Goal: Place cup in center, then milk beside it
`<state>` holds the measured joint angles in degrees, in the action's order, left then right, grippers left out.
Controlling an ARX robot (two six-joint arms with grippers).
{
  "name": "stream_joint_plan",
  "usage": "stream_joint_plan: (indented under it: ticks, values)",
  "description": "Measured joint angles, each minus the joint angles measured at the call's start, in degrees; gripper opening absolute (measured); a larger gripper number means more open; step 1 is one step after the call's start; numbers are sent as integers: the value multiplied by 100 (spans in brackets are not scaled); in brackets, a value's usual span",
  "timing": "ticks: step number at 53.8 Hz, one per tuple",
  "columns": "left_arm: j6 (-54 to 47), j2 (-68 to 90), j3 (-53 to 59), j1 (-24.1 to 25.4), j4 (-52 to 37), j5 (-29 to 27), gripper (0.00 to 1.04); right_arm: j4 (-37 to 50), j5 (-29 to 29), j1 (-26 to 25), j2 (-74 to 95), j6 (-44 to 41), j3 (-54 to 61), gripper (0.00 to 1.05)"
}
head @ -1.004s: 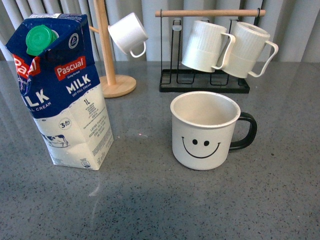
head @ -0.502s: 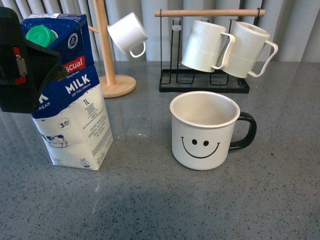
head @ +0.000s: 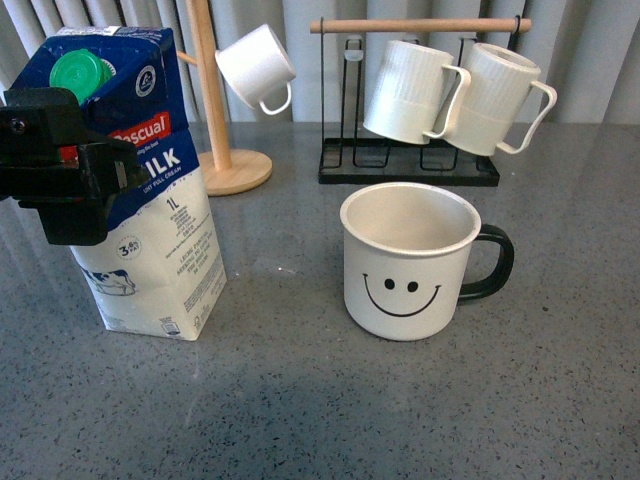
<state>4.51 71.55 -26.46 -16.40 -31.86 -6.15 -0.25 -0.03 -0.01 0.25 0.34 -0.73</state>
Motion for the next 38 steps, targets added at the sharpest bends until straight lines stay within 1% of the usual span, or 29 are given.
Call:
stream_joint_plan:
  ticks: [1, 2, 4, 5, 7, 10, 12, 15, 21, 29, 38]
  values:
    - [0, 4, 0, 0, -22, 2, 57, -2, 2, 0, 0, 0, 0, 98]
    - [-2, 9, -13, -28, -98, 15, 39, 0, 2, 0, 0, 0, 0, 98]
    - [-4, 9, -22, -31, -120, 17, 30, 0, 2, 0, 0, 0, 0, 98]
    - [-4, 9, -24, -31, -125, 17, 28, 0, 2, 0, 0, 0, 0, 98]
    - [-17, 9, -31, -31, -127, 9, 20, -2, 2, 0, 0, 0, 0, 98]
    - [-26, 9, -33, -28, -122, 4, 10, 0, 2, 0, 0, 0, 0, 98]
    - [-28, 9, -35, -37, -122, 2, 6, 0, 2, 0, 0, 0, 0, 98]
    - [-39, 0, -39, -59, -122, -9, 4, 0, 2, 0, 0, 0, 0, 98]
    - [-50, -42, -66, -142, -114, -120, 3, 0, 2, 0, 0, 0, 0, 98]
    - [-46, -68, -175, -363, -120, -393, 3, 0, 2, 0, 0, 0, 0, 98]
    - [11, -26, -466, -546, -326, -723, 3, 0, 2, 0, 0, 0, 0, 98]
